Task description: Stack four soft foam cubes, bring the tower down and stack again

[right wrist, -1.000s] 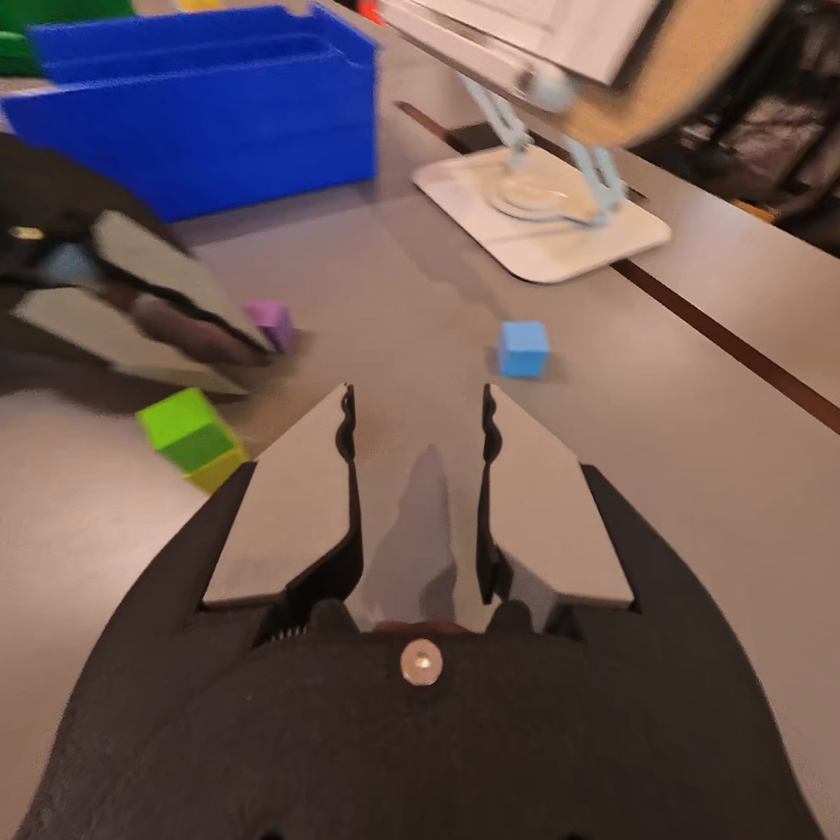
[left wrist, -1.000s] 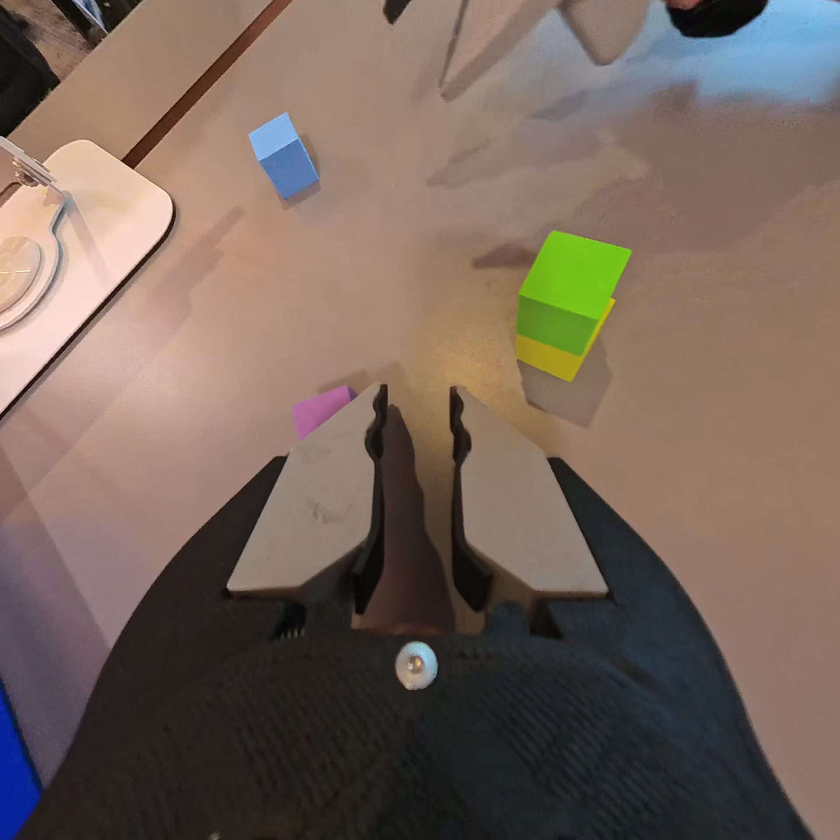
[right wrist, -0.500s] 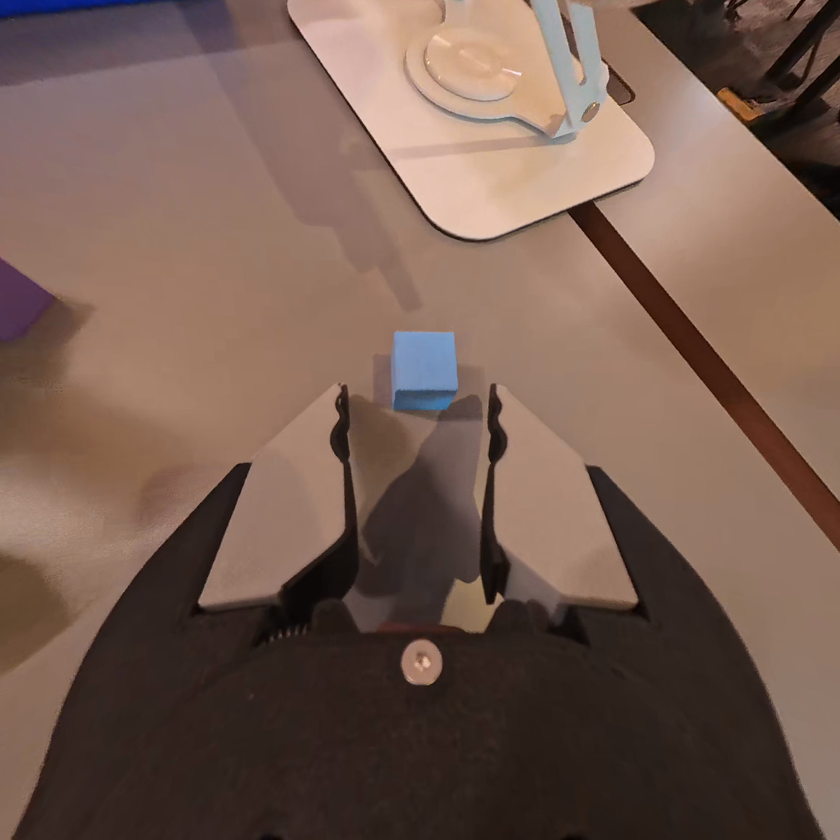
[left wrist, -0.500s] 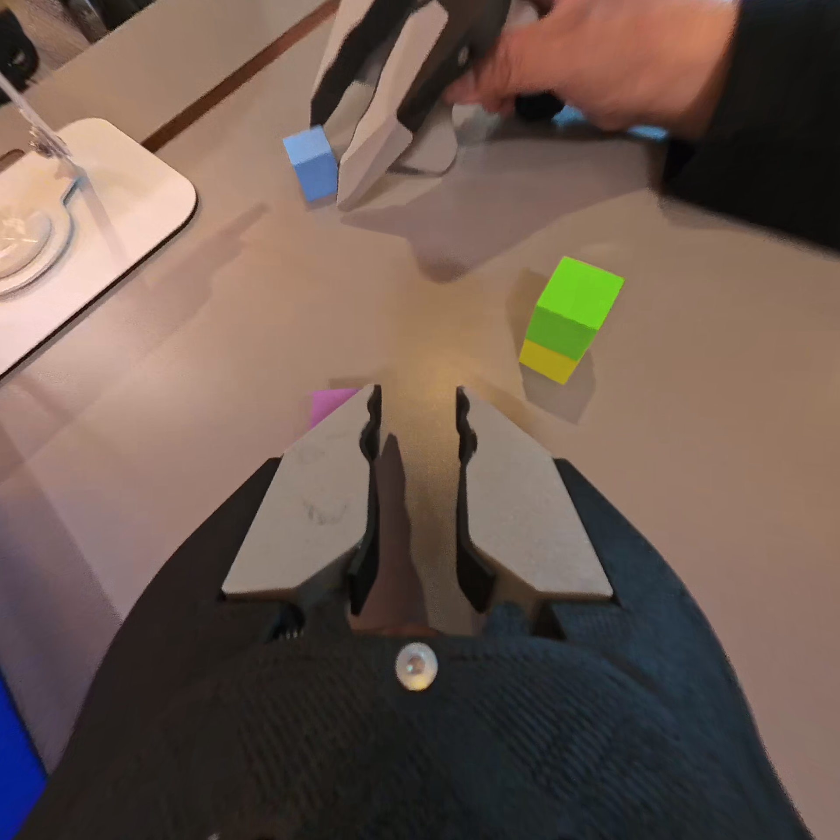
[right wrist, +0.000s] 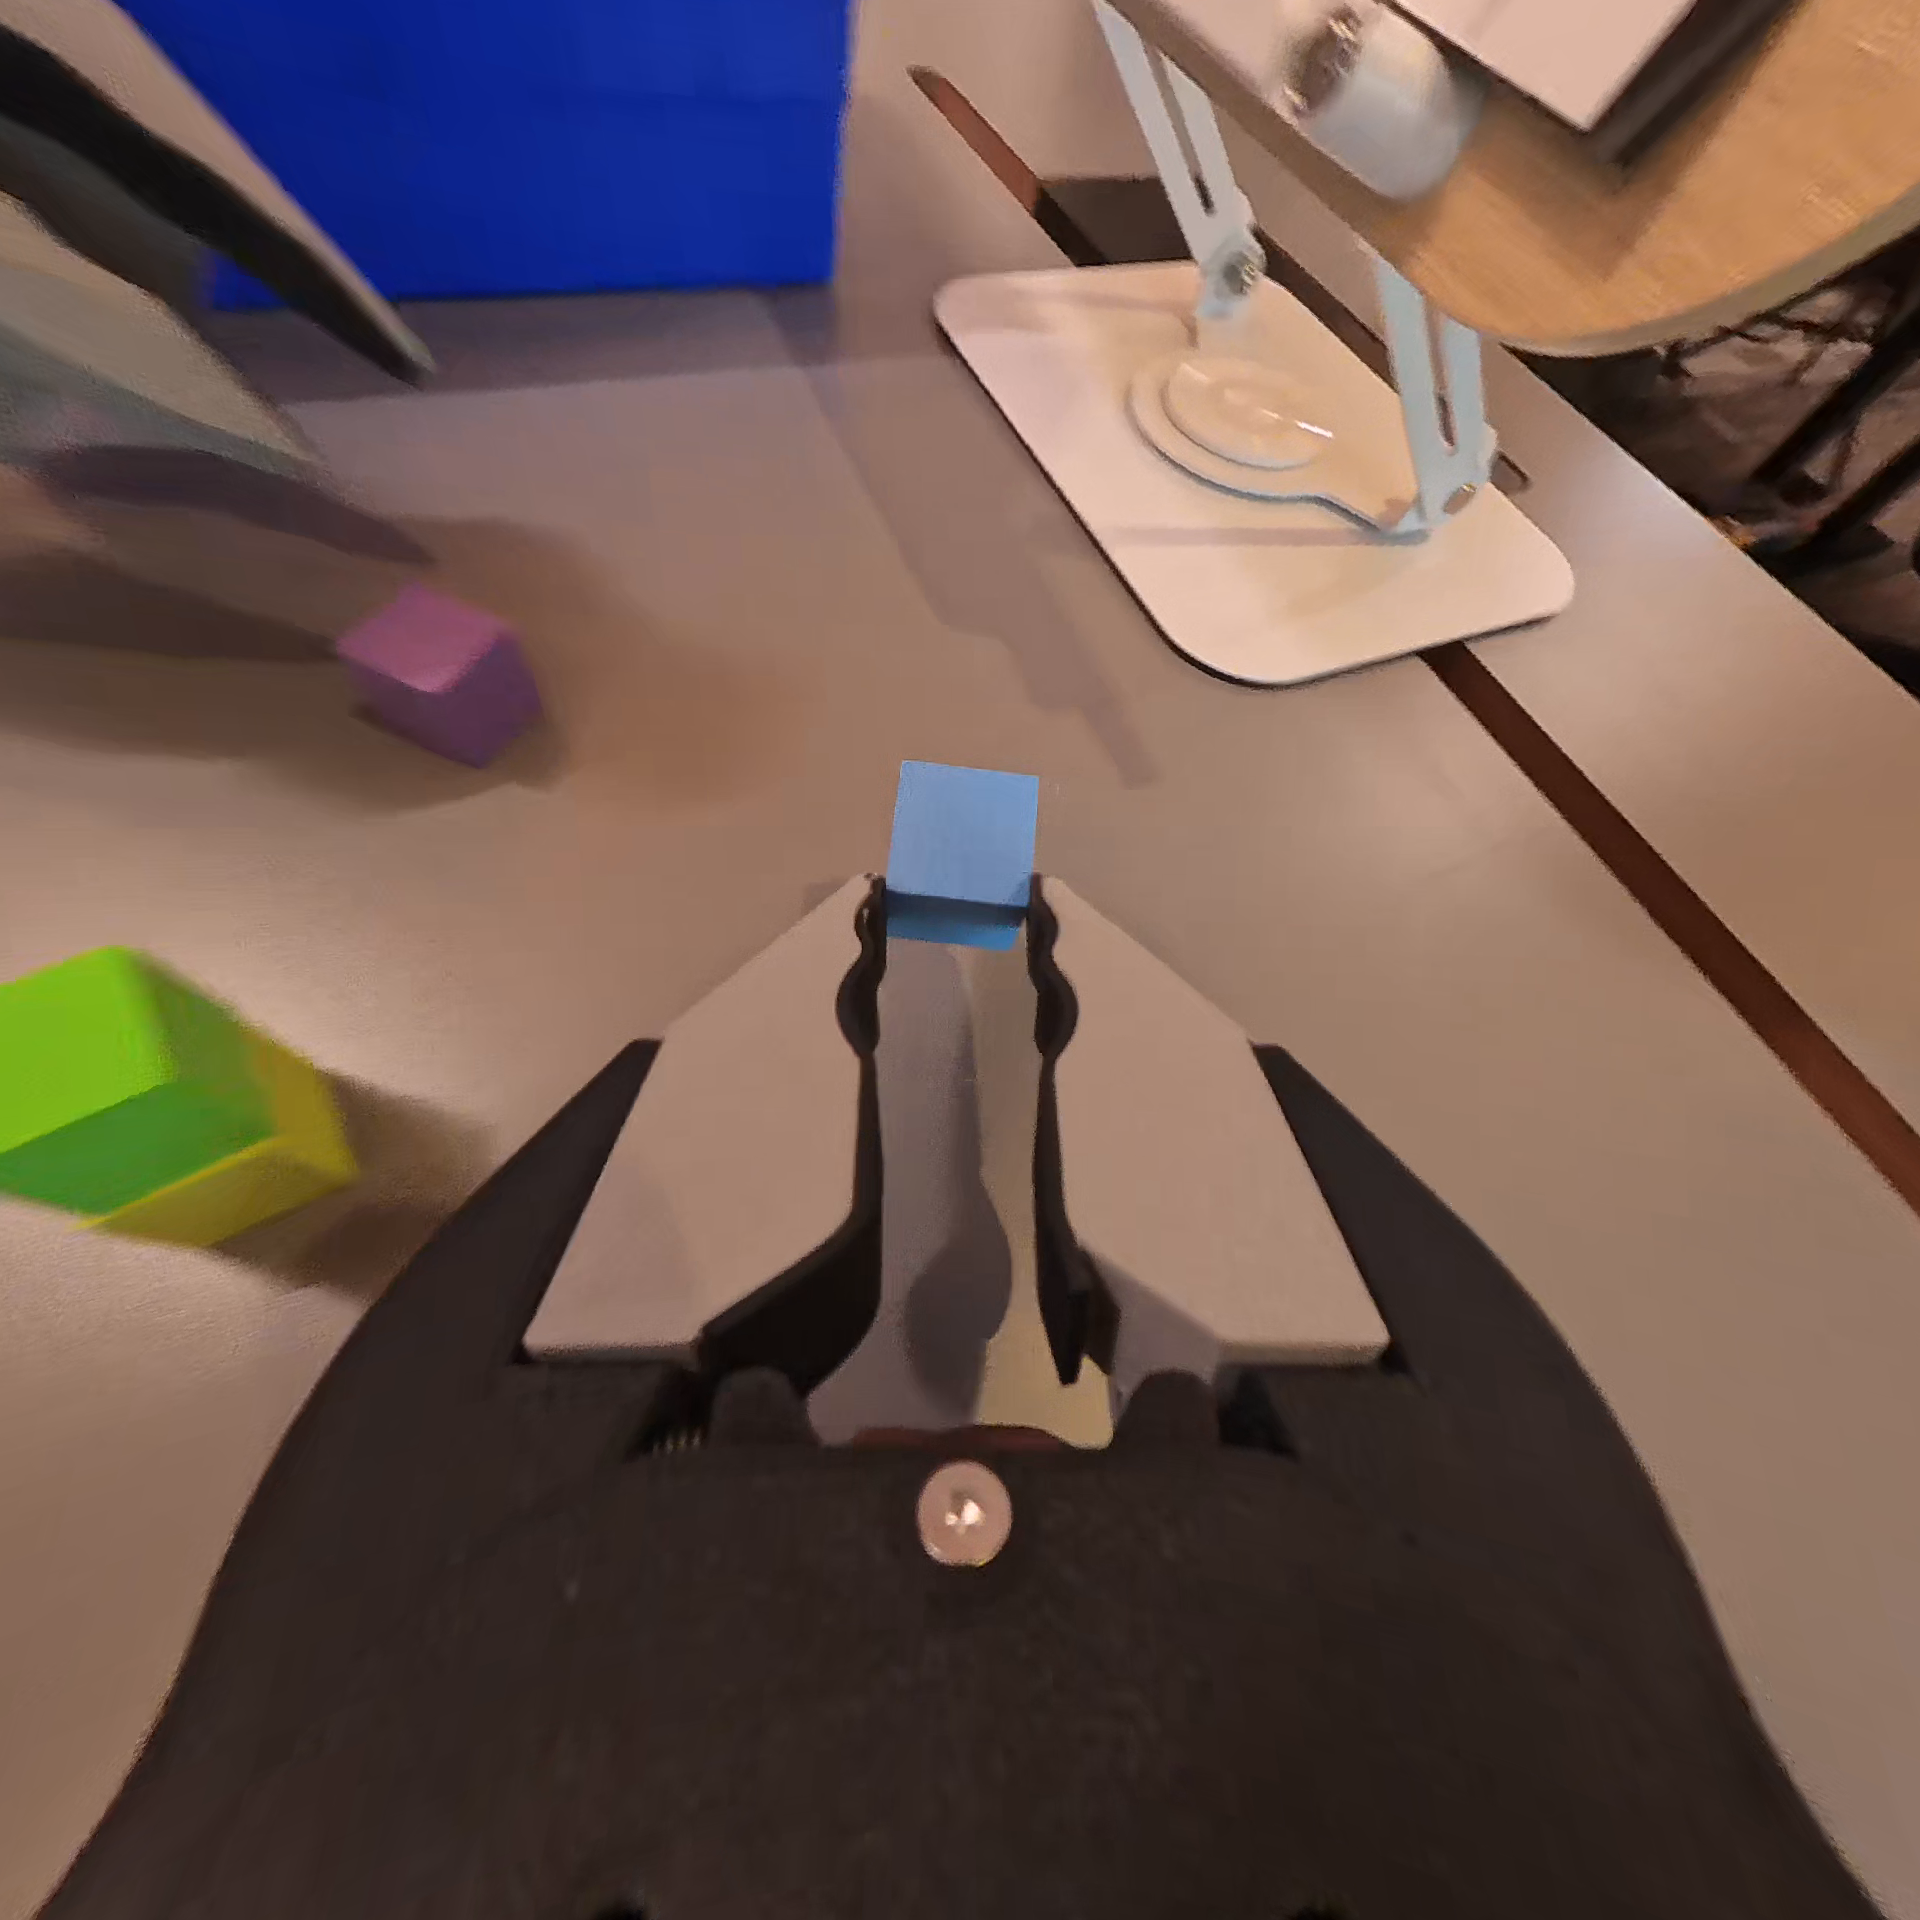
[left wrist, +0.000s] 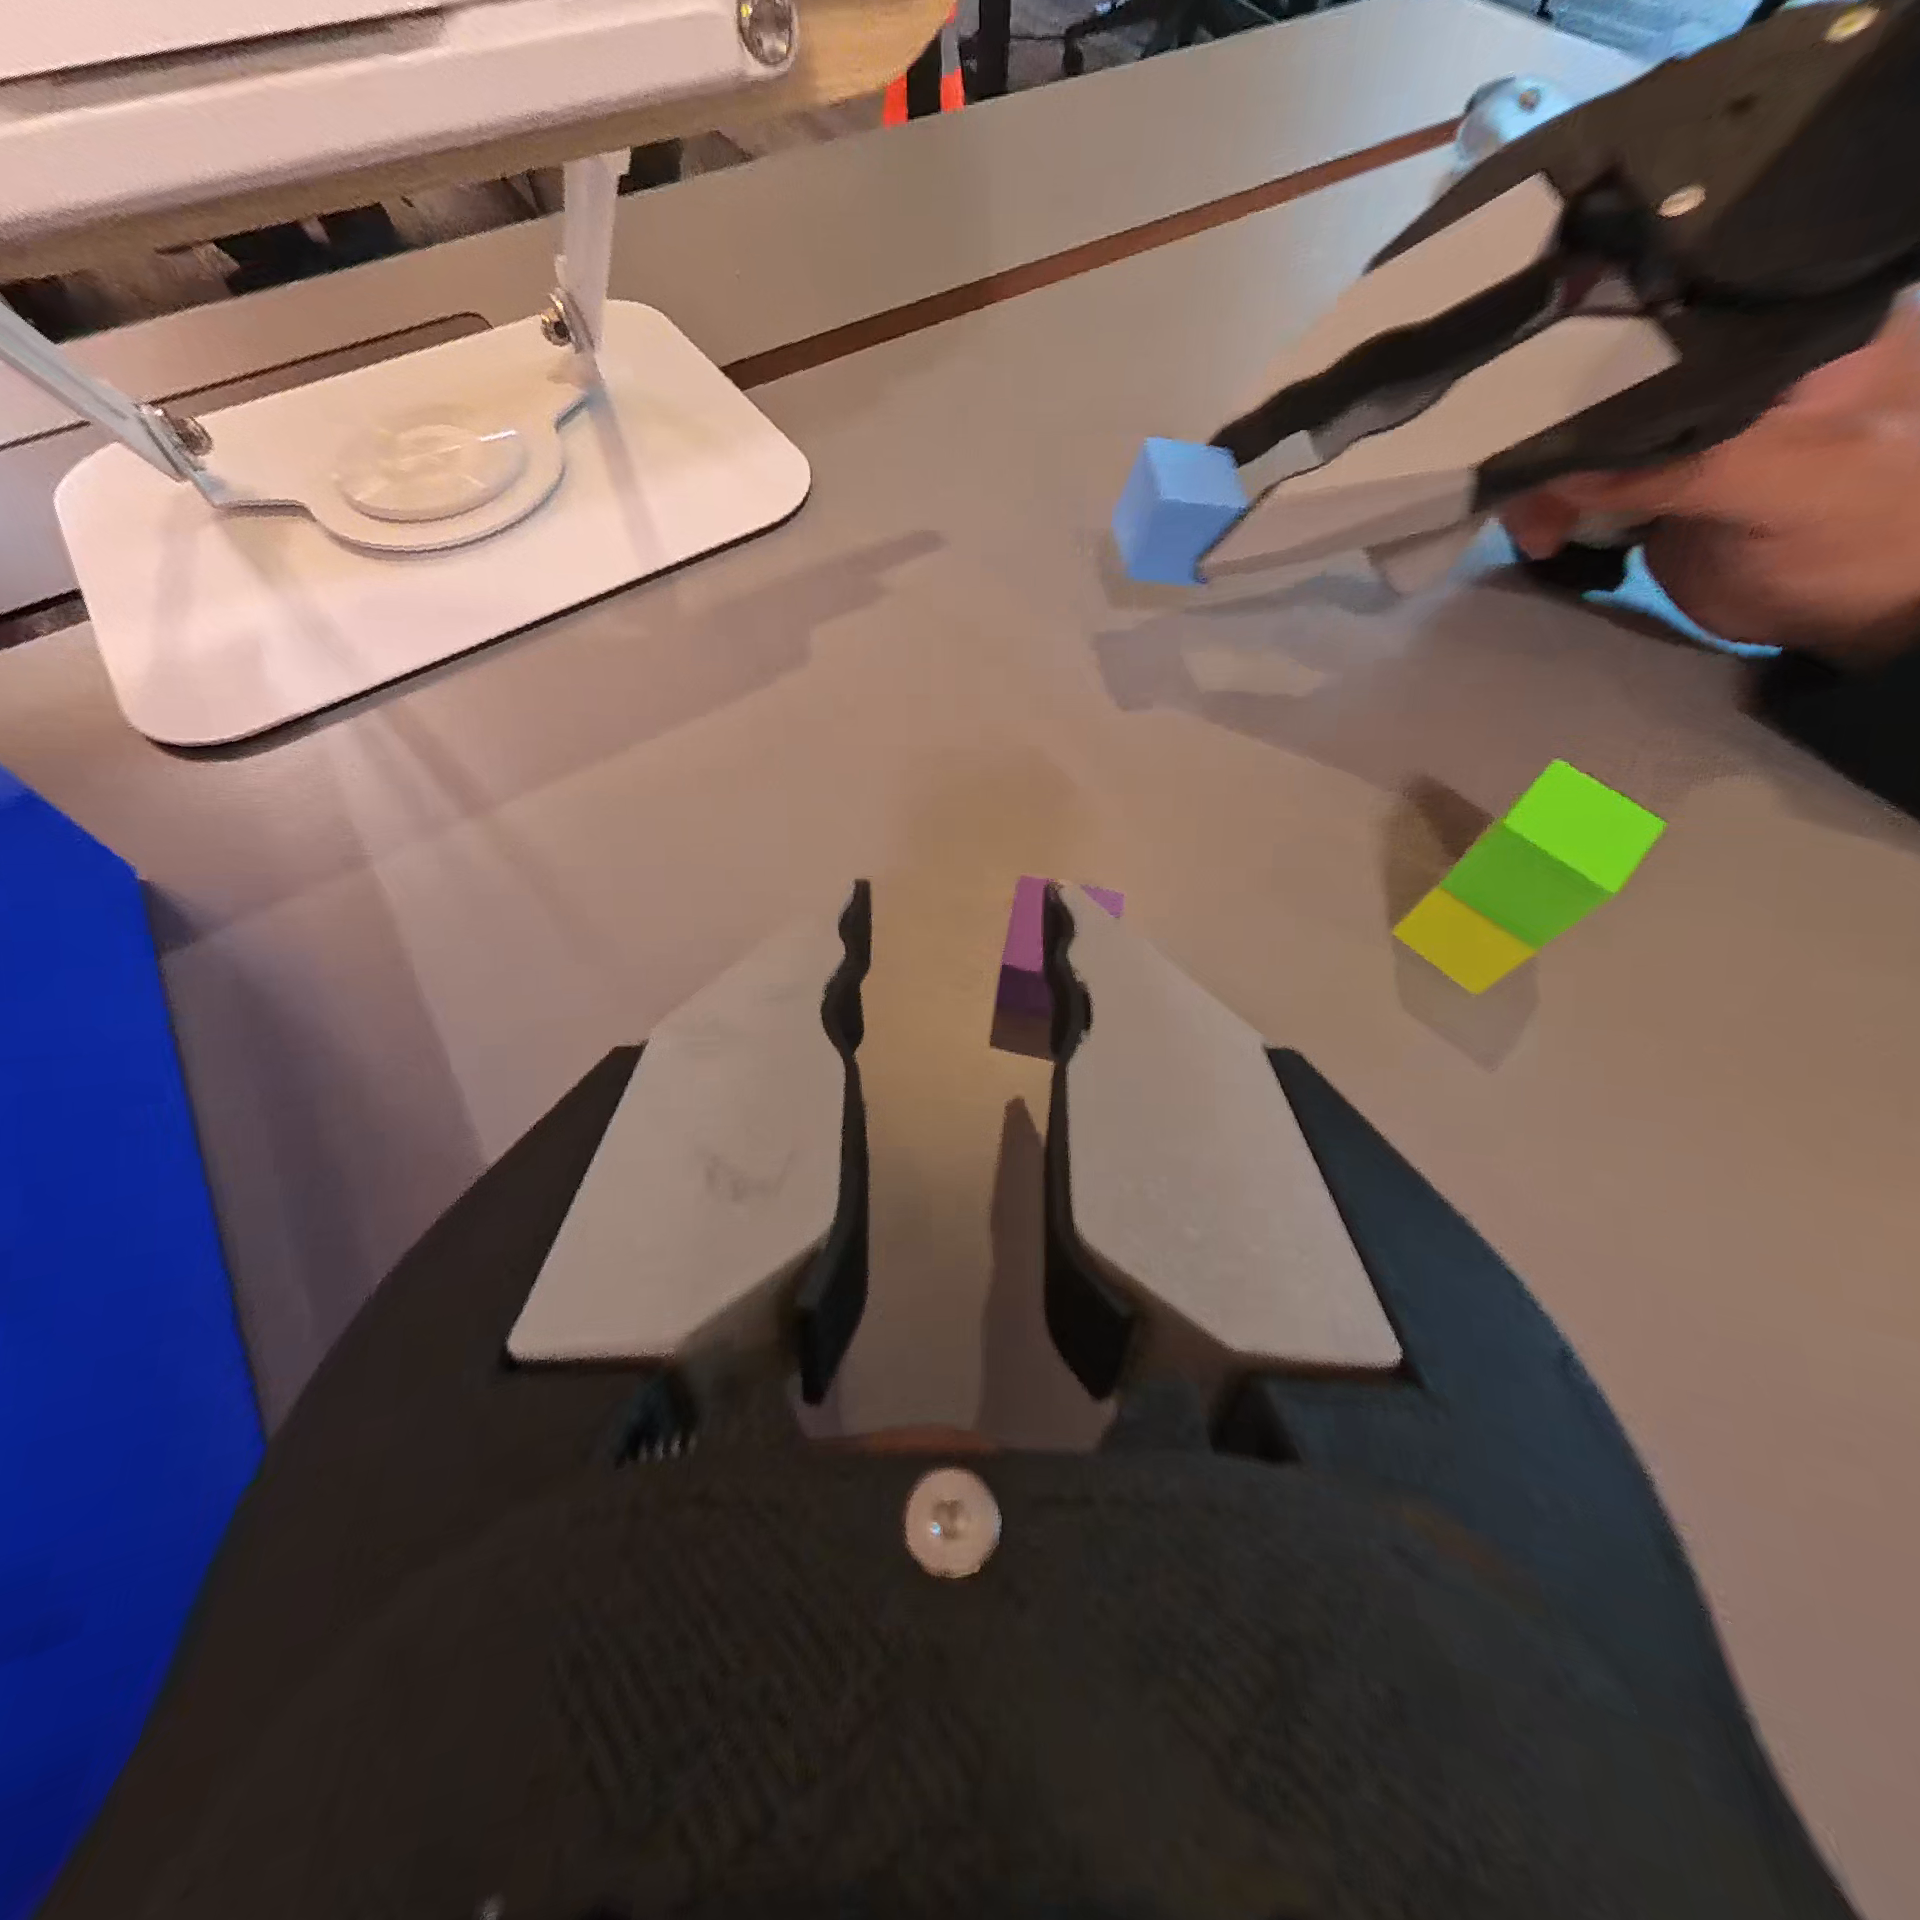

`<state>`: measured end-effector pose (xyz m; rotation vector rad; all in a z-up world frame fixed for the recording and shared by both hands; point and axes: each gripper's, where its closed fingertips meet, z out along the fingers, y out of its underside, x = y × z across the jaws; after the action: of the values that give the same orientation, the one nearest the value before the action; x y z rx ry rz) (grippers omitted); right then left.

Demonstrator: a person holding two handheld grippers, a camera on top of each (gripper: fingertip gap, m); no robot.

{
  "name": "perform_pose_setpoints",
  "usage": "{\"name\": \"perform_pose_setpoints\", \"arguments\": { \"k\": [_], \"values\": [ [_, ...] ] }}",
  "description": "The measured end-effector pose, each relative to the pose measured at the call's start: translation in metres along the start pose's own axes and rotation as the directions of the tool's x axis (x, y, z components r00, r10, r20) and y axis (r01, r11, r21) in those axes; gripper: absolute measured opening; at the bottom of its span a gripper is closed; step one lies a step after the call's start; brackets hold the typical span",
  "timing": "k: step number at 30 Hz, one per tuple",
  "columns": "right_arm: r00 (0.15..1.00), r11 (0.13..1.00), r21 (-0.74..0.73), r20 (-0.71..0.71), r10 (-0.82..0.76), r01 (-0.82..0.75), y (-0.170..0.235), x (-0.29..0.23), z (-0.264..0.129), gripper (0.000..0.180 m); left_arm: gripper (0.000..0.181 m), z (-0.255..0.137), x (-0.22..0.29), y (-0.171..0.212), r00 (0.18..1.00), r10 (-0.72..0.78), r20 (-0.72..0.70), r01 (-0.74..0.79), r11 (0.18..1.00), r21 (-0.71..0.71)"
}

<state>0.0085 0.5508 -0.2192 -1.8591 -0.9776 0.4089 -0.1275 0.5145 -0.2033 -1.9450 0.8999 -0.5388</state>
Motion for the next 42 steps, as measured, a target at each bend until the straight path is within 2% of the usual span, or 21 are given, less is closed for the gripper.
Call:
{"name": "perform_pose_setpoints", "arguments": {
  "k": [3, 6, 11, 14, 17, 22, 32, 42],
  "values": [
    [0.989, 0.997, 0.079, 0.146, 0.013, -0.025, -0.011, -0.035, -0.016, 0.024, 0.031, 0.006, -0.003, 0.010, 1.000, 0.024, 0.020, -0.023, 0.999, -0.043],
    [0.980, 0.996, 0.091, 0.198, -0.011, -0.008, -0.014, -0.052, -0.034, 0.024, 0.031, 0.009, -0.007, 0.016, 0.999, 0.037, 0.035, -0.034, 0.997, -0.069],
    [0.983, 0.971, 0.212, 0.168, 0.078, -0.113, -0.025, -0.056, -0.080, 0.024, 0.031, 0.012, -0.010, 0.020, 0.998, 0.037, 0.048, -0.033, 0.996, -0.079],
    [0.990, 0.966, 0.219, 0.067, 0.126, -0.137, -0.019, -0.051, -0.094, 0.024, 0.031, 0.014, -0.009, 0.021, 0.997, 0.057, 0.058, -0.052, 0.995, -0.089],
    [0.996, 0.977, 0.195, 0.031, 0.085, -0.090, -0.026, -0.060, -0.095, 0.024, 0.028, 0.016, -0.008, 0.019, 0.994, 0.077, 0.082, -0.071, 0.995, -0.074],
    [0.996, 0.975, 0.211, 0.066, 0.053, -0.066, -0.047, -0.081, -0.092, 0.024, 0.027, 0.013, -0.004, 0.021, 0.994, 0.063, 0.087, -0.057, 0.996, -0.062],
    [0.997, 0.985, 0.165, 0.062, 0.037, -0.047, -0.043, -0.086, -0.084, 0.024, 0.031, 0.008, -0.012, 0.028, 0.990, 0.065, 0.122, -0.056, 0.995, -0.078],
    [0.994, 0.992, 0.124, 0.108, -0.032, 0.018, -0.036, -0.100, -0.083, 0.024, 0.032, 0.013, -0.003, 0.034, 0.976, 0.173, 0.129, -0.156, 0.979, -0.133]
  ]
}}
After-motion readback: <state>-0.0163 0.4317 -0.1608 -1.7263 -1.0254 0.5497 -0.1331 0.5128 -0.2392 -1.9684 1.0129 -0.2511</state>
